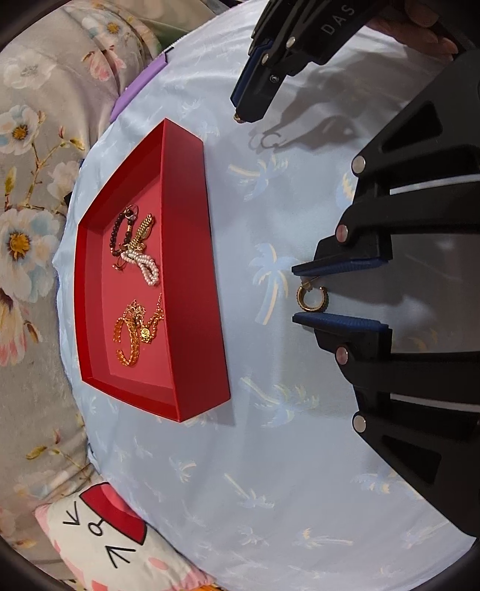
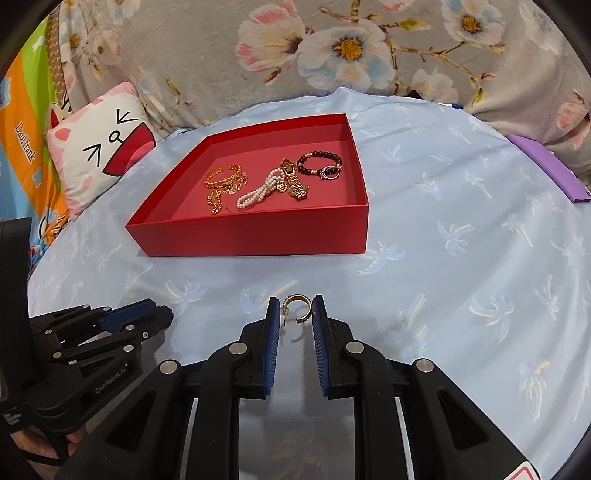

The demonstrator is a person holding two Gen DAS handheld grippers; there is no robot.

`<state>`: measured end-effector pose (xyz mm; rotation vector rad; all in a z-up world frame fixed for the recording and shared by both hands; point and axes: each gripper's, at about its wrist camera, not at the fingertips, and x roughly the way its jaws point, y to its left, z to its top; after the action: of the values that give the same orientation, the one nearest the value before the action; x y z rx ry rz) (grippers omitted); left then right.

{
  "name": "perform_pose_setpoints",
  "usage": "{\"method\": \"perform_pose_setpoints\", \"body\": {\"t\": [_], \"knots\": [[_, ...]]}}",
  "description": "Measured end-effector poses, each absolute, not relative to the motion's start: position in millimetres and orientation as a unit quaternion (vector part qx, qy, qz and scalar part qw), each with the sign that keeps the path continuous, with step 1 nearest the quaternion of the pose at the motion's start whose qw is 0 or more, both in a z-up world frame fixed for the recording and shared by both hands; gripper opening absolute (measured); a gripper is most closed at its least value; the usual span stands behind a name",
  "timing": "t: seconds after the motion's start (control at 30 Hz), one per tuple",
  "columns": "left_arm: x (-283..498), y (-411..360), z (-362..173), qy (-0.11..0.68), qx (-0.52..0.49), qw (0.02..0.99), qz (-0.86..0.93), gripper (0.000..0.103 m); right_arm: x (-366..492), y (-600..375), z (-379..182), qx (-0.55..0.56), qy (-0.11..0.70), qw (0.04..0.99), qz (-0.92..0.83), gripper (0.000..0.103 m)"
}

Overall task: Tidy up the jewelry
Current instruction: 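Lift the hoop with the right gripper while the left gripper grasps the last gold hoop earring, then carry both hoop earrings over the red box with both grippers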

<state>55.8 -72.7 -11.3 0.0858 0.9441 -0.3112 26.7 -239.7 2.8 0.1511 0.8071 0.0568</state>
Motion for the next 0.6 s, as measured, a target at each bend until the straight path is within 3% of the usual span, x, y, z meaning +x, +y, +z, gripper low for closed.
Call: {"method": "perform_pose_setpoints", "body": {"t": [0.37,0.6], "knots": [[47.9,-51.4,-6.0,0.464,0.005,0.871,-0.164,0.019,19.4,-234.9,8.5,0.076,0.387,0.918,0.035,0.016],[43.4,-44.5,28.6,0.437,-0.007,0.881,-0.182,0.019,13.3,-236.8,33.0,0.081,0.362,0.928,0.043,0.016]]}}
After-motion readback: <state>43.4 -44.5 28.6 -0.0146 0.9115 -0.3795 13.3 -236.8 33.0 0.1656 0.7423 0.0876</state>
